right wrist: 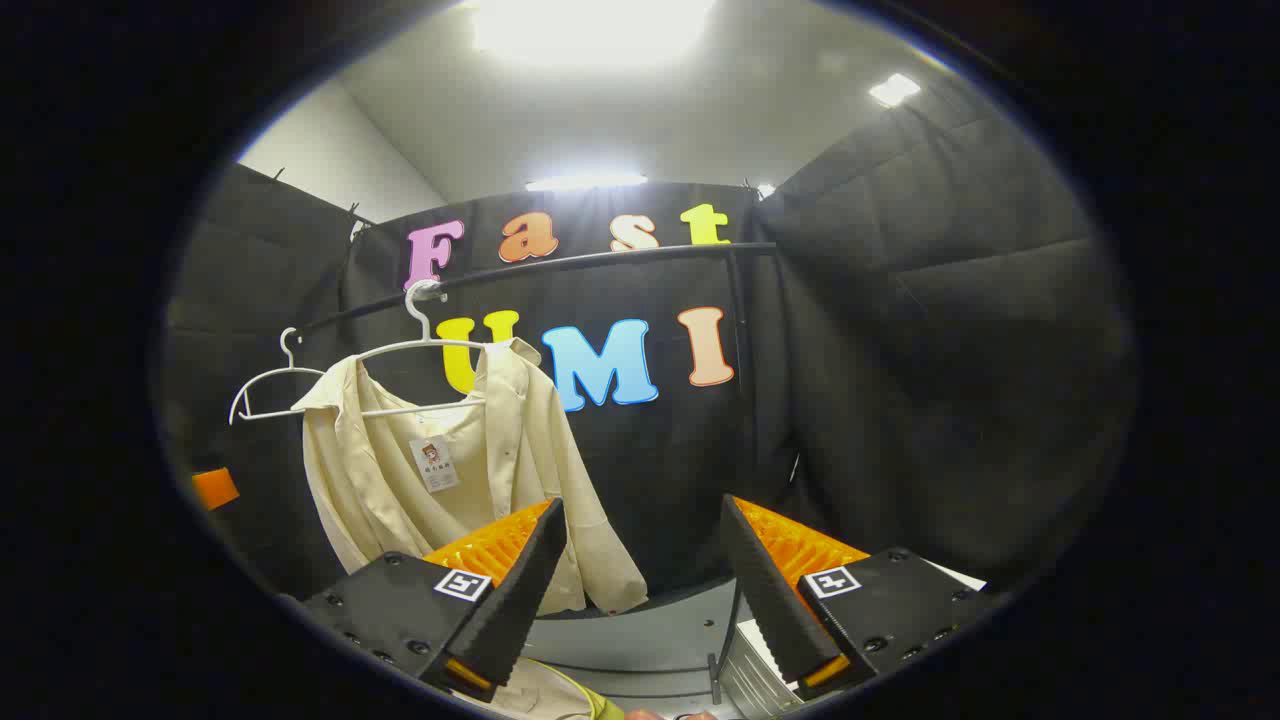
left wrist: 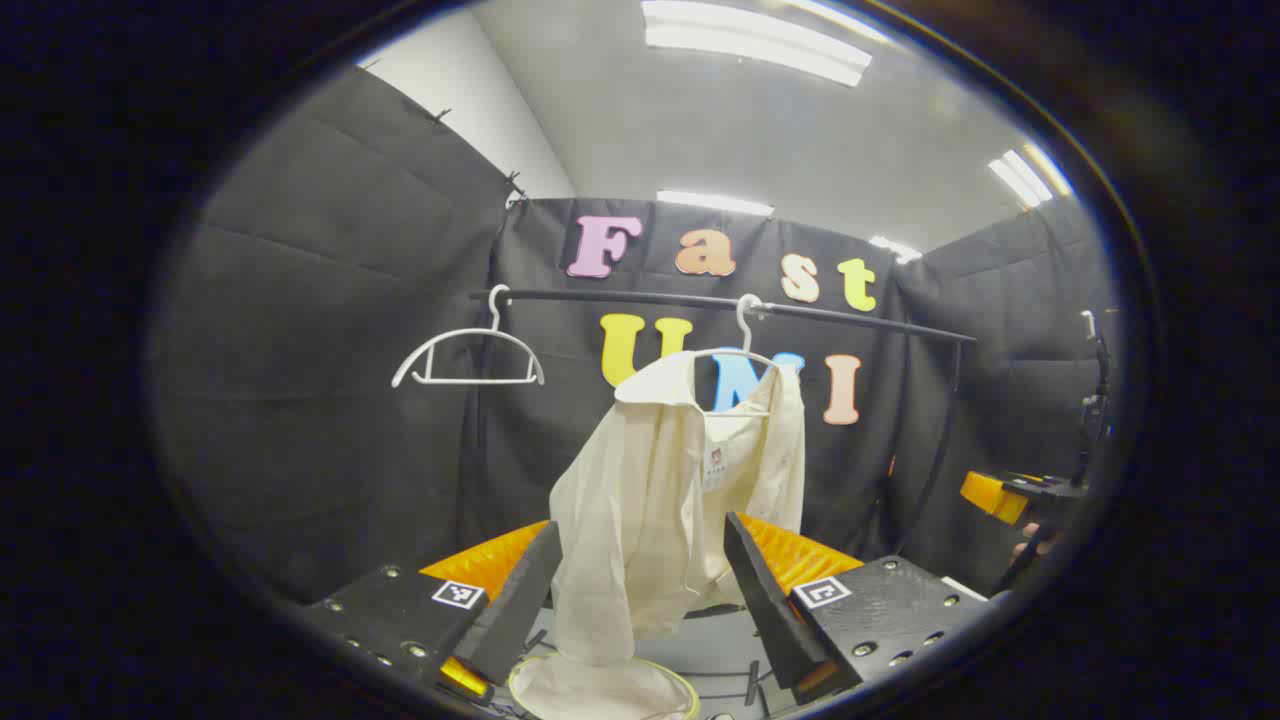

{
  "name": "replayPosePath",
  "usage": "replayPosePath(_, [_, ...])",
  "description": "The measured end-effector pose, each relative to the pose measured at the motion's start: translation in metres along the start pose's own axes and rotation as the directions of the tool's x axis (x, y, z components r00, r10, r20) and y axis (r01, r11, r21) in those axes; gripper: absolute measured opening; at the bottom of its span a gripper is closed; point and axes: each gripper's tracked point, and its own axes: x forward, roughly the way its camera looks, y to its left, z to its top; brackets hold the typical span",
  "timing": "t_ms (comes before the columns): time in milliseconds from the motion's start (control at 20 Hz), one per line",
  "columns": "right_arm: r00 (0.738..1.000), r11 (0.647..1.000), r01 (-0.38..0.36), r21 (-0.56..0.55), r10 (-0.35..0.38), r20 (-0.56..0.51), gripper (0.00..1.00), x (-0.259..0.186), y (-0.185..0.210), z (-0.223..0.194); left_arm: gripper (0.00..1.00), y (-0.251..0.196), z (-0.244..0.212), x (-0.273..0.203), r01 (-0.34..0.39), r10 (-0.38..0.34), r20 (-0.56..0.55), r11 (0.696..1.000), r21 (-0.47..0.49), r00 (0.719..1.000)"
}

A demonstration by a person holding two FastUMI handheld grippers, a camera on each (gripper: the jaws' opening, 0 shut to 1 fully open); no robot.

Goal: Grasp the clothes on the hanger with both hands and then place them into the laundry hamper below.

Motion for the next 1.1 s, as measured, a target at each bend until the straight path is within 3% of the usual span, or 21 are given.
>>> replayPosePath(550, [1.0, 1.0, -0.019, -0.022, 0.018, -0.018, 0.97, -0.008, -0.007, -0.008, 0.95, -0.02, -0.003, -0.004, 0.008, -0.008, 0.004, 1.0, -0.014, 1.0])
replayPosePath(1100, [0.998, 0.998, -0.046, -0.036, 0.045, -0.042, 0.98, 0.002, -0.006, -0.014, 0.95, -0.018, -0.005, 0.004, -0.039, 0.038, -0.015, 0.999, -0.017, 0.999])
